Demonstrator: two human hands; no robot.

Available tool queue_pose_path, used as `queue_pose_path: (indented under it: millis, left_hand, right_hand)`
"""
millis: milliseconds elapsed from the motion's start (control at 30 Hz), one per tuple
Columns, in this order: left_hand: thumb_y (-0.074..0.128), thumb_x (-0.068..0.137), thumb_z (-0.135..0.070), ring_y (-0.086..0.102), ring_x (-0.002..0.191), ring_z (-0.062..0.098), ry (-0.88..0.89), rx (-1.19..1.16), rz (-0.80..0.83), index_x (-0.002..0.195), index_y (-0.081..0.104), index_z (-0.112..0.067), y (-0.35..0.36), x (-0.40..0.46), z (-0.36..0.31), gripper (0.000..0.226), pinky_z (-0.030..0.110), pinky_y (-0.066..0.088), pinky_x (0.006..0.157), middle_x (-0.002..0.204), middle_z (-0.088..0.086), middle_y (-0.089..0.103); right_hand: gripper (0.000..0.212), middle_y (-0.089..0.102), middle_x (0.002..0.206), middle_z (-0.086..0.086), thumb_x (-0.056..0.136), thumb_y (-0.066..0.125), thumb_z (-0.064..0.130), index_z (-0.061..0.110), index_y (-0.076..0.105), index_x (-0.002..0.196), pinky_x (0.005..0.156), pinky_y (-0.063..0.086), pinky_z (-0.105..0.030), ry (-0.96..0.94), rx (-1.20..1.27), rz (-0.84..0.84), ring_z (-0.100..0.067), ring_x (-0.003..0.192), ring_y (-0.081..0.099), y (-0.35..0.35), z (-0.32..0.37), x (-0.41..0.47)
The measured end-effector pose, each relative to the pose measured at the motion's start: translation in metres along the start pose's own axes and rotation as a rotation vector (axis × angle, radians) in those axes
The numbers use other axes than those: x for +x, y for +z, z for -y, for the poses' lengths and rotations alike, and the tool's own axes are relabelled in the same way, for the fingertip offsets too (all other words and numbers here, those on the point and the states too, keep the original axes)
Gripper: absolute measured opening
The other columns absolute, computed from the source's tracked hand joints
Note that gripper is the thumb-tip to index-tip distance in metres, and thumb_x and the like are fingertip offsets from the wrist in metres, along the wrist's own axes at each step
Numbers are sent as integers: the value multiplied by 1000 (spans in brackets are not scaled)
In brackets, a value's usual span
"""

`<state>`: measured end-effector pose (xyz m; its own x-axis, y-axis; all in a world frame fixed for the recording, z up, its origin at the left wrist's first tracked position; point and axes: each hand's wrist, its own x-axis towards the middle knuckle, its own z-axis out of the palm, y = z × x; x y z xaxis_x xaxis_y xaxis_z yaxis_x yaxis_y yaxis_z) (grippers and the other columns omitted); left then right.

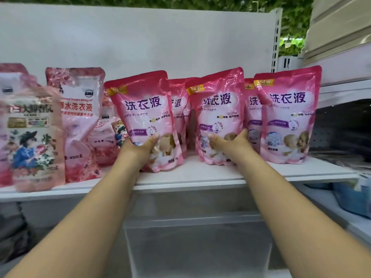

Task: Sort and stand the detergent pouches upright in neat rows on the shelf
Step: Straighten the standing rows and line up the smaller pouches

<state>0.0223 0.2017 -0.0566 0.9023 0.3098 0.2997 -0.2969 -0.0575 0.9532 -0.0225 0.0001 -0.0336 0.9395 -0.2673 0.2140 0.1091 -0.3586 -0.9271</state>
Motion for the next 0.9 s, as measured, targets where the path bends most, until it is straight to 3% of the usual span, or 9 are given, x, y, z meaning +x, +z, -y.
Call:
queue_pose_path:
  millis: [67, 233, 467, 533, 600, 667, 733, 800, 900]
  left_hand:
    - [69, 80, -33, 58, 68, 19, -20, -43, -16, 99, 62, -13, -4, -5, -1, 29, 35, 51, 76, 90, 8, 66]
    - [63, 84, -23, 58, 59, 14, -48, -151, 155, 84, 63, -14, -12, -19, -9, 9, 25, 49, 51, 58, -5, 66]
    - [61, 84, -28, 62, 69, 11, 32, 38, 338, 91, 57, -18, -1, -33, -19, 13, 21, 50, 54, 84, -1, 66]
    - [61, 85, -19, 60, 72, 7, 82, 85, 381, 99, 54, -17, -1, -32, -19, 16, 16, 50, 57, 86, -3, 64]
    - [65, 81, -11, 60, 79, 8, 106, 148, 381, 102, 48, -19, 0, -32, -17, 28, 20, 51, 72, 90, -4, 62]
    - [70, 76, -14, 59, 92, 16, 113, 222, 330, 105, 44, -18, 1, -31, -15, 38, 33, 46, 92, 95, -4, 61]
    - [71, 77, -27, 52, 109, 24, 128, 397, 269, 127, 34, -12, 3, -26, -13, 64, 39, 37, 103, 115, 4, 58]
    - [65, 81, -39, 48, 113, 28, 110, 586, 272, 141, 17, -7, 6, -23, -13, 83, 37, 34, 104, 127, 14, 51]
    - [57, 83, -47, 50, 93, 24, 109, 716, 299, 134, 26, -2, 11, -26, -16, 74, 32, 37, 91, 115, 19, 55]
  right_hand:
    - [98, 15, 155, -8, 84, 61, 42, 11, -8, 147, 77, 41, -21, -6, 38, -61, -26, 135, 29, -3, -4, 3]
    - [90, 34, 146, -12, 81, 65, 42, 6, 12, 144, 88, 38, -29, -38, 29, -238, -29, 129, 39, -2, -12, 9]
    - [99, 28, 150, -10, 76, 67, 48, 9, 9, 146, 108, 27, -42, -87, 29, -163, -29, 136, 29, -17, -19, 11]
    - [103, 38, 144, -7, 66, 69, 58, 12, 20, 144, 109, 30, -43, -110, 50, -123, -28, 131, 38, -21, -23, 10]
    - [111, 53, 130, -4, 48, 68, 73, 16, 34, 137, 101, 41, -44, -147, 17, -119, -25, 117, 51, -20, -26, 10]
    - [101, 56, 126, -5, 56, 68, 68, 15, 35, 137, 96, 44, -41, -161, -14, -133, -25, 113, 54, -18, -28, 12]
    - [93, 50, 133, -7, 72, 67, 53, 11, 25, 143, 101, 39, -38, -165, -24, -168, -27, 121, 47, -19, -29, 13]
    - [90, 48, 136, -8, 77, 66, 46, 9, 20, 145, 100, 36, -33, -180, -35, -187, -26, 124, 45, -19, -33, 18]
    - [89, 46, 137, -12, 77, 65, 47, 9, 20, 144, 102, 39, -39, -207, -59, -219, -29, 124, 45, -20, -37, 22]
